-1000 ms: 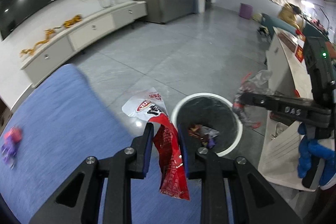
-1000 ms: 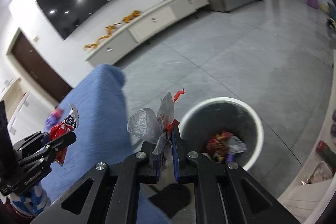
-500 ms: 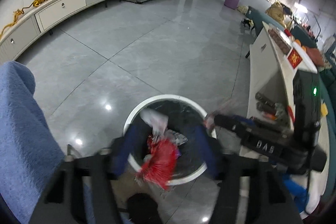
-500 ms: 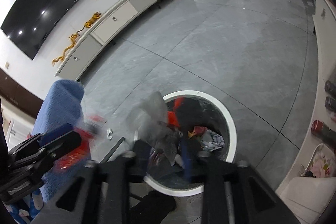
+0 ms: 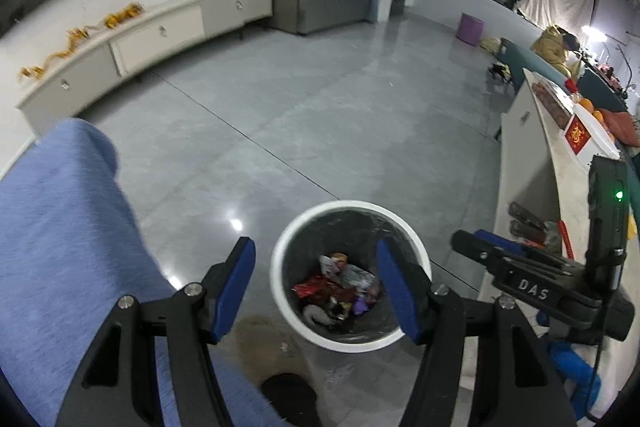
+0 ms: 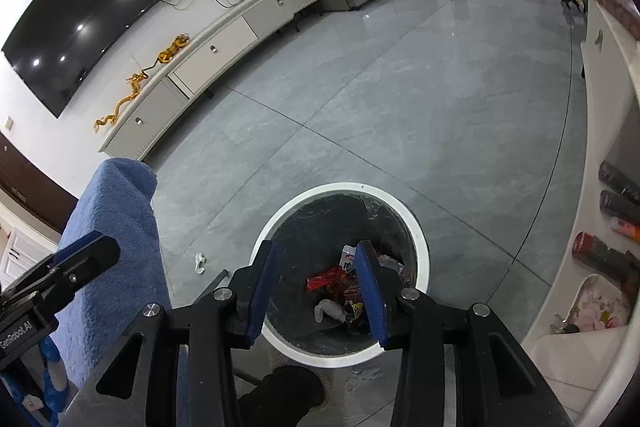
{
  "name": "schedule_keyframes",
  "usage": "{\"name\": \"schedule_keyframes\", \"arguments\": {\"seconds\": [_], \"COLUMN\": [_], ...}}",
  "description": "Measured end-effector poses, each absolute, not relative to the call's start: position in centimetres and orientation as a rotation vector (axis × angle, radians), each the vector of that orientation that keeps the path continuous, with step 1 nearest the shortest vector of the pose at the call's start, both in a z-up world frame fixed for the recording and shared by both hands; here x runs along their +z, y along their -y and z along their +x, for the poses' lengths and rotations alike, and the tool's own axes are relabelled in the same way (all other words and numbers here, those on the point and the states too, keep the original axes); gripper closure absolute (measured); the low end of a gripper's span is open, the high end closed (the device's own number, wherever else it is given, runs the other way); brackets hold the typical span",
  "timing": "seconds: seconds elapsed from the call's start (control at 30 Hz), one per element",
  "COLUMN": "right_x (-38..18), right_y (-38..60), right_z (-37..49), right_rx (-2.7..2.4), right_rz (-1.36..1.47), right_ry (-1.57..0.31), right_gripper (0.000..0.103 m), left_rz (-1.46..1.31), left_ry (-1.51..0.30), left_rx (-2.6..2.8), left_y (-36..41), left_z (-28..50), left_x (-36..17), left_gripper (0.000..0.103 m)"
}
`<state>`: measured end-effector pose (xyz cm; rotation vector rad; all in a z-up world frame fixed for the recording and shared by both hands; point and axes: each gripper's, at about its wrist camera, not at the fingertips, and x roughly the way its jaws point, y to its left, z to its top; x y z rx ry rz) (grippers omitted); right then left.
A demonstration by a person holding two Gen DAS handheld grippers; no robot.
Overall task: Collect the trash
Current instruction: 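Move both open tools back to the wrappers on the rug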
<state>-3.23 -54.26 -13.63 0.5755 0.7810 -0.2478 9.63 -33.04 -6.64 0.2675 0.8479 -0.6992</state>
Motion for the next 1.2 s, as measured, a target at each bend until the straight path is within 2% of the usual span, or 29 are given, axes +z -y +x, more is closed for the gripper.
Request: {"name": "schedule_keyframes", "arguments": {"seconds": [0.37, 0.9, 1.03, 1.2], "right_x": [-8.7, -4.8, -3.9, -2.9], "right_y": [50.2, 44.3, 43.0, 41.4], "right_z": [-6.0, -7.2, -7.0, -6.5], "right_rx": [-0.248, -0.235, -0.223, -0.203], "right_rz": [0.435, 0.341, 0.317, 0.292], "right_ry": [-0.723, -0.680, -0.674, -0.666], "right_gripper": [0.056, 0.051, 0.049, 0.049], "left_rz": [0.254, 0.150, 0.109, 0.075], "left_ry": [-0.678, -0.603, -0.589, -0.569], "left_rx": [-0.616, -0.575, -0.560, -0.537], "left_y": [26.2, 16.6, 14.2, 11.8], "left_z": [5.3, 3.1, 3.1, 3.0], "left_x": [-2.0, 1.6, 2.2, 2.6], "left_gripper": [0.041, 0.037, 0.031, 0.030]}}
